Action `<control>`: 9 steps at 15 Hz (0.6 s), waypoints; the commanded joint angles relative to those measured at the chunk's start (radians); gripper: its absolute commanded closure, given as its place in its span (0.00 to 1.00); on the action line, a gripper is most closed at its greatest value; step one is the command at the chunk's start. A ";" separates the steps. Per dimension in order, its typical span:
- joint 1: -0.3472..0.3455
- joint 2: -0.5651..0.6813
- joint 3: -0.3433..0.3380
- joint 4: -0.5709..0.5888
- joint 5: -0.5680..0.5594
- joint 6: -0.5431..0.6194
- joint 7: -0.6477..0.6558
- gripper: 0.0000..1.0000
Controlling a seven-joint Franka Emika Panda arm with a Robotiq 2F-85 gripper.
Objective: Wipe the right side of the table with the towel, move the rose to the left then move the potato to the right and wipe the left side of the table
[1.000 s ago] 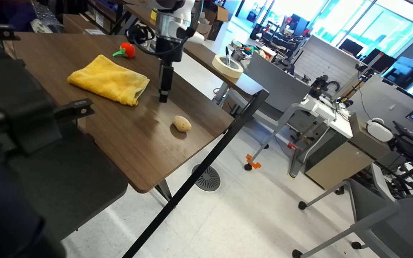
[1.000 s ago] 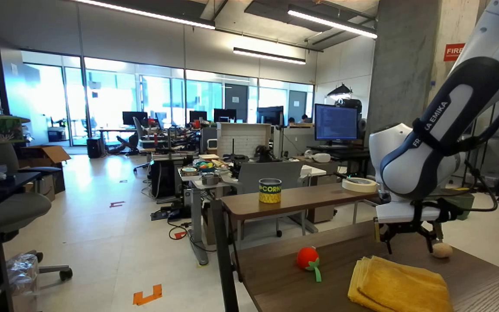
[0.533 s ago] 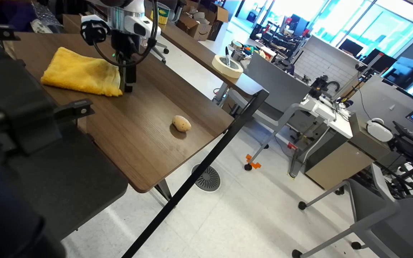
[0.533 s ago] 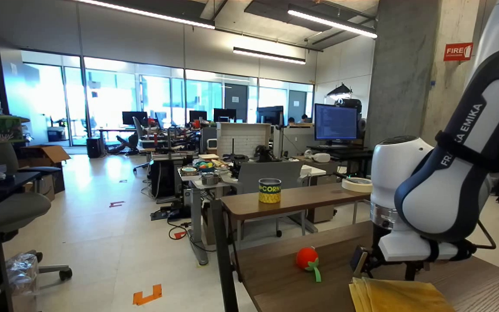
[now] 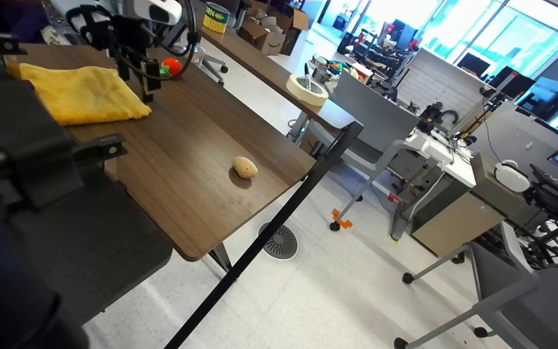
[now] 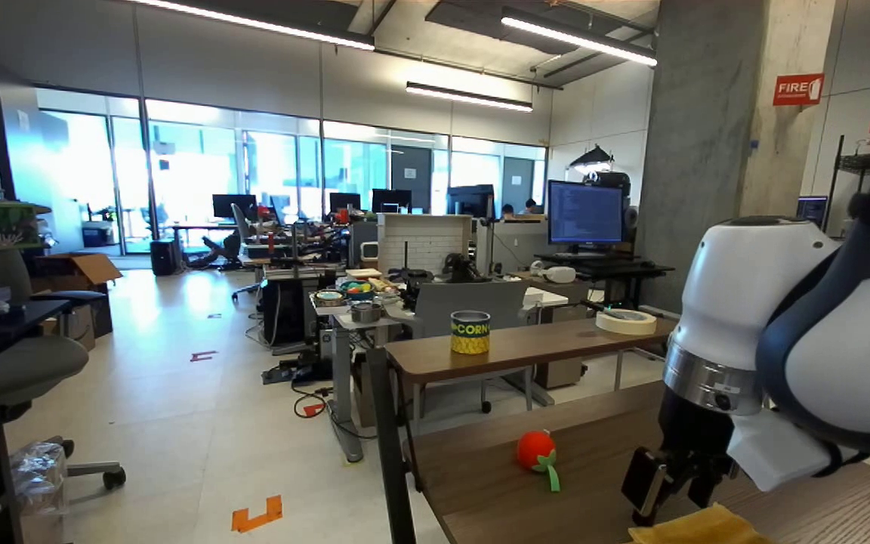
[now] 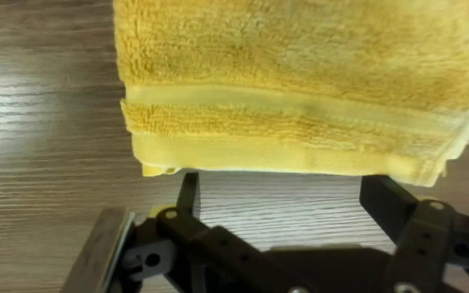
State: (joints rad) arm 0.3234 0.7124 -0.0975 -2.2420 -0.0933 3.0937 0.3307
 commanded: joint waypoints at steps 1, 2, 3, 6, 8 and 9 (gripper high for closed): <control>0.003 -0.155 0.055 -0.171 -0.010 0.056 -0.149 0.00; -0.006 -0.176 0.078 -0.195 -0.016 0.064 -0.189 0.00; -0.017 -0.199 0.104 -0.211 -0.023 0.056 -0.228 0.00; -0.071 -0.246 0.192 -0.250 -0.050 0.053 -0.349 0.00; -0.115 -0.261 0.248 -0.267 -0.078 0.059 -0.424 0.00; -0.138 -0.270 0.277 -0.273 -0.087 0.052 -0.453 0.00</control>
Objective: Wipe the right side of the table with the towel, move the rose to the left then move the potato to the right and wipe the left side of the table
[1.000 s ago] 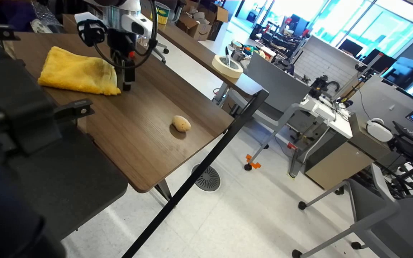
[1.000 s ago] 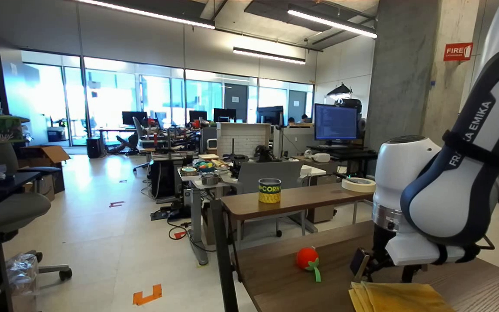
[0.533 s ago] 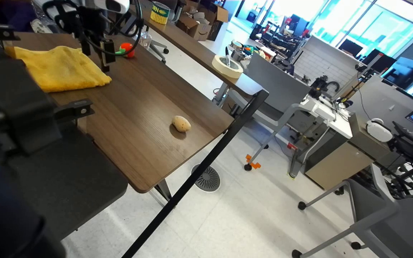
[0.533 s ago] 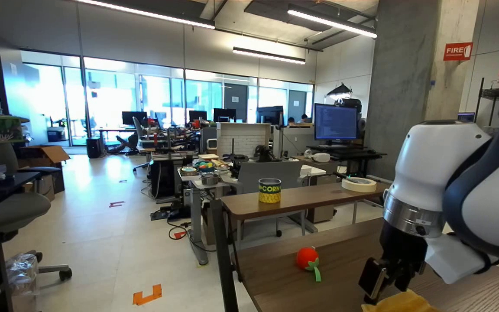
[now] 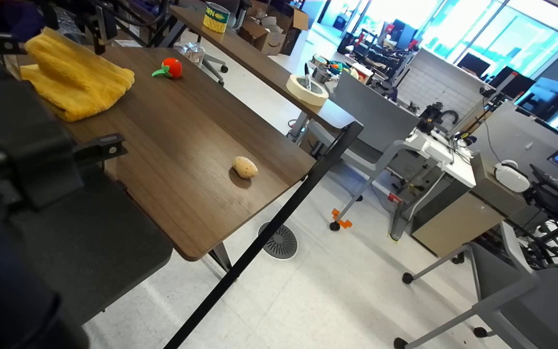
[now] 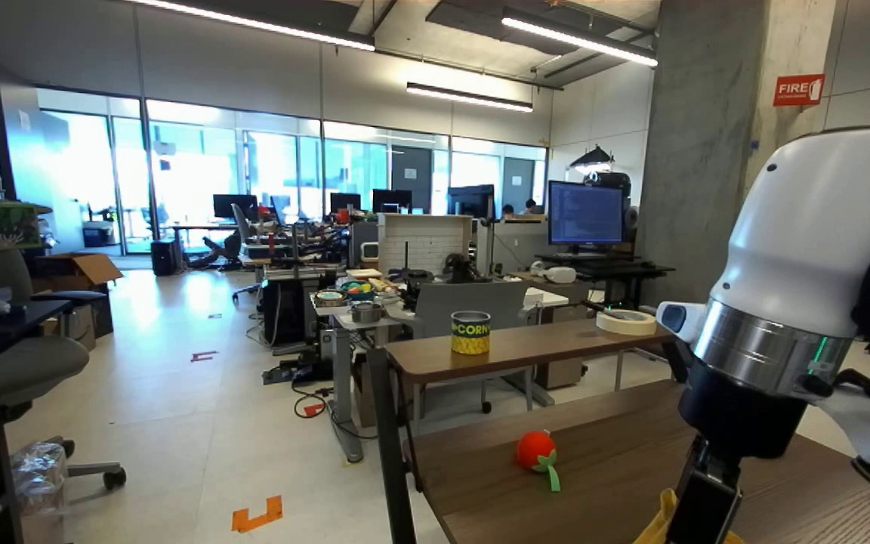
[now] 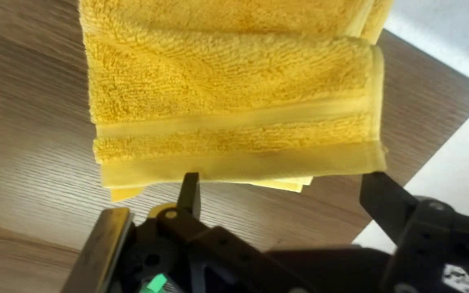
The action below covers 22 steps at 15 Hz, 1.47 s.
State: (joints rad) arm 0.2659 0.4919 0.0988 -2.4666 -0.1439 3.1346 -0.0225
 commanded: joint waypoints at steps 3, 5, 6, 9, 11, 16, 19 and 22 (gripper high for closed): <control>-0.170 -0.055 0.172 -0.066 -0.055 0.008 -0.180 0.00; -0.240 -0.040 0.237 -0.063 -0.055 -0.009 -0.230 0.00; -0.281 -0.029 0.272 -0.058 -0.054 -0.027 -0.255 0.00; -0.377 0.014 0.340 -0.032 -0.038 -0.100 -0.315 0.00; -0.374 0.045 0.313 -0.001 -0.018 -0.172 -0.316 0.00; -0.217 0.082 0.106 0.052 -0.055 -0.207 -0.191 0.00; -0.139 0.149 0.025 0.113 -0.085 -0.213 -0.117 0.00; -0.254 0.203 0.140 0.138 -0.039 -0.231 -0.211 0.00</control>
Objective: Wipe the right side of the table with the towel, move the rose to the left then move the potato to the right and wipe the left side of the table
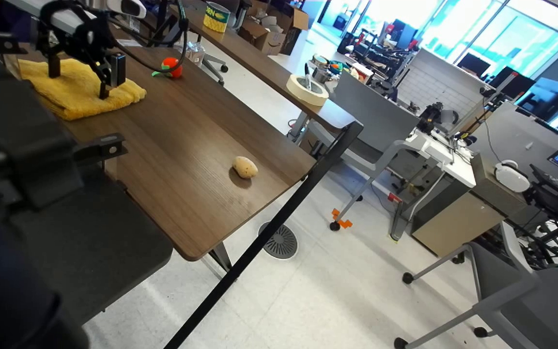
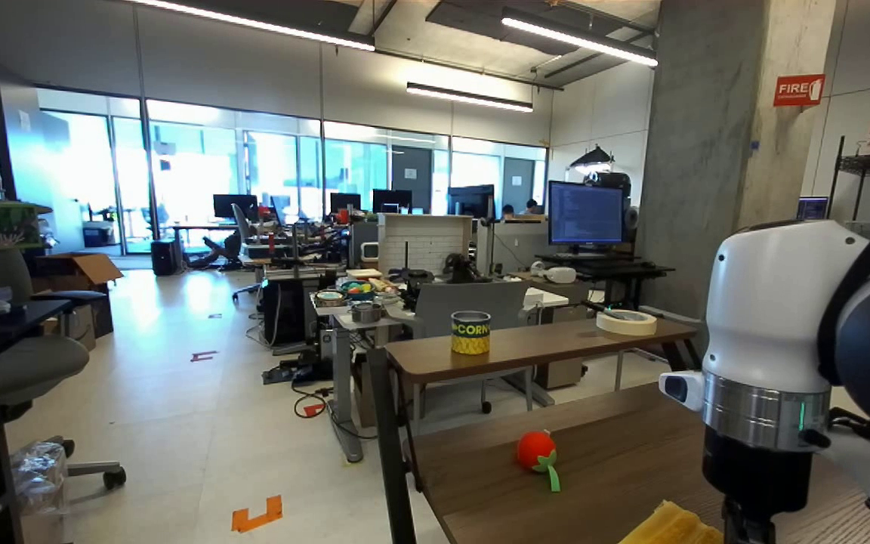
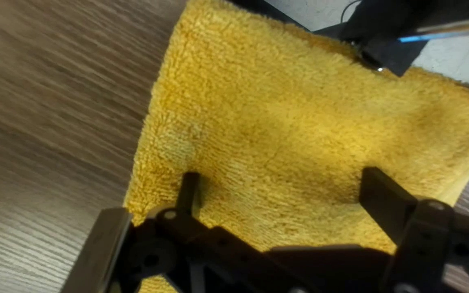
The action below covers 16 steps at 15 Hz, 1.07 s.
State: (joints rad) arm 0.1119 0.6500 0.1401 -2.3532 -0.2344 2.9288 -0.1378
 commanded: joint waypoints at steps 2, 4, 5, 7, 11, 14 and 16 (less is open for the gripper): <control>-0.127 0.079 0.145 0.047 0.068 -0.029 -0.134 0.00; -0.101 0.111 0.140 0.084 0.058 -0.020 -0.138 0.00; -0.070 0.122 0.119 0.107 0.048 -0.013 -0.126 0.00; -0.023 0.143 0.086 0.164 0.045 -0.014 -0.099 0.00; 0.025 0.195 0.042 0.286 0.053 -0.022 -0.069 0.00; -0.023 0.220 0.055 0.330 0.081 -0.046 -0.072 0.00; -0.096 0.232 0.076 0.329 0.125 -0.087 -0.086 0.00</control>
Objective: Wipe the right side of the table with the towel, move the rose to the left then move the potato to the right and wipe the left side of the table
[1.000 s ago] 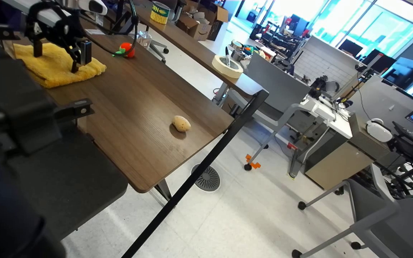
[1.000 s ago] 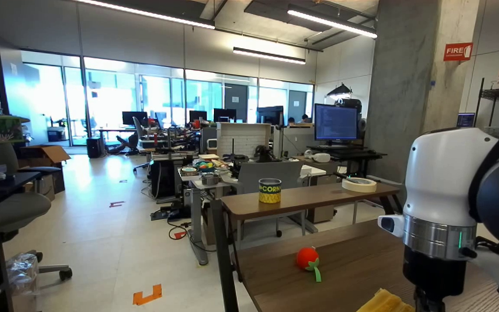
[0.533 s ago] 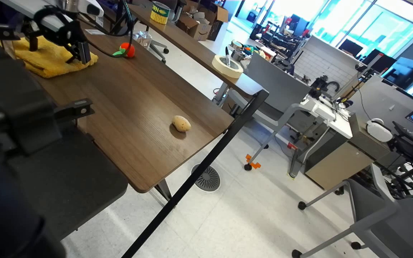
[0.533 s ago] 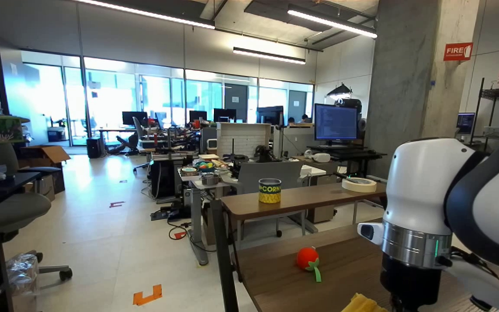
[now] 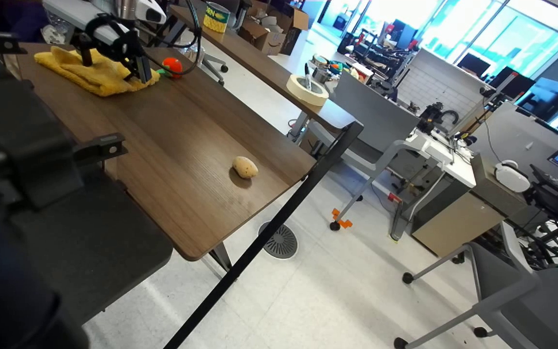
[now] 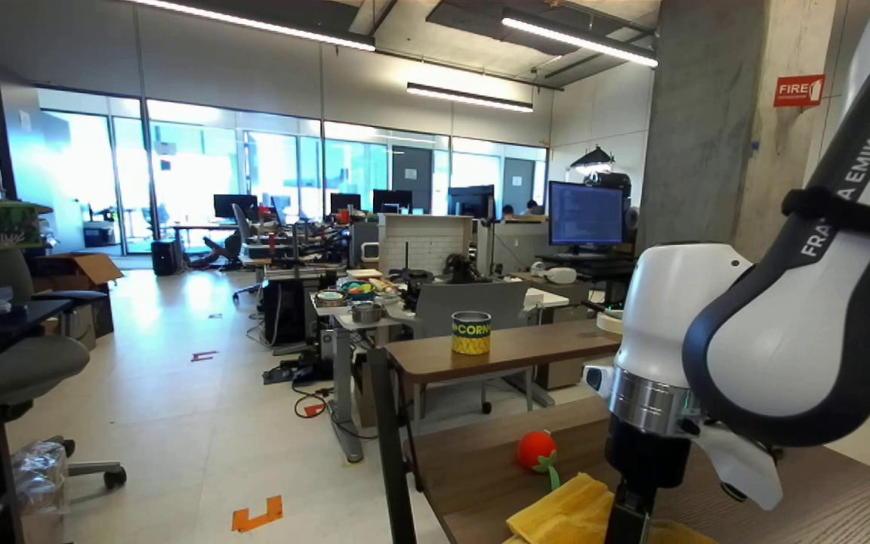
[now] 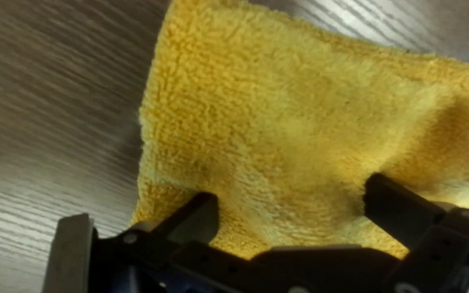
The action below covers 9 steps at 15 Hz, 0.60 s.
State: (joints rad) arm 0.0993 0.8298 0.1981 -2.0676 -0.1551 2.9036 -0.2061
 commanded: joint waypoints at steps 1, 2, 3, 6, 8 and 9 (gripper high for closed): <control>-0.102 0.050 0.004 0.038 0.069 -0.081 -0.006 0.00; -0.127 0.048 -0.018 0.018 0.084 -0.079 -0.003 0.00; -0.156 0.044 -0.031 0.004 0.097 -0.087 -0.005 0.00; -0.212 0.038 -0.101 -0.018 0.110 -0.081 0.017 0.00; -0.235 0.029 -0.134 -0.014 0.122 -0.101 0.049 0.00; -0.240 0.020 -0.140 -0.015 0.133 -0.130 0.066 0.00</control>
State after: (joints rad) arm -0.1248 0.8184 0.1008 -2.0852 -0.0586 2.8269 -0.1772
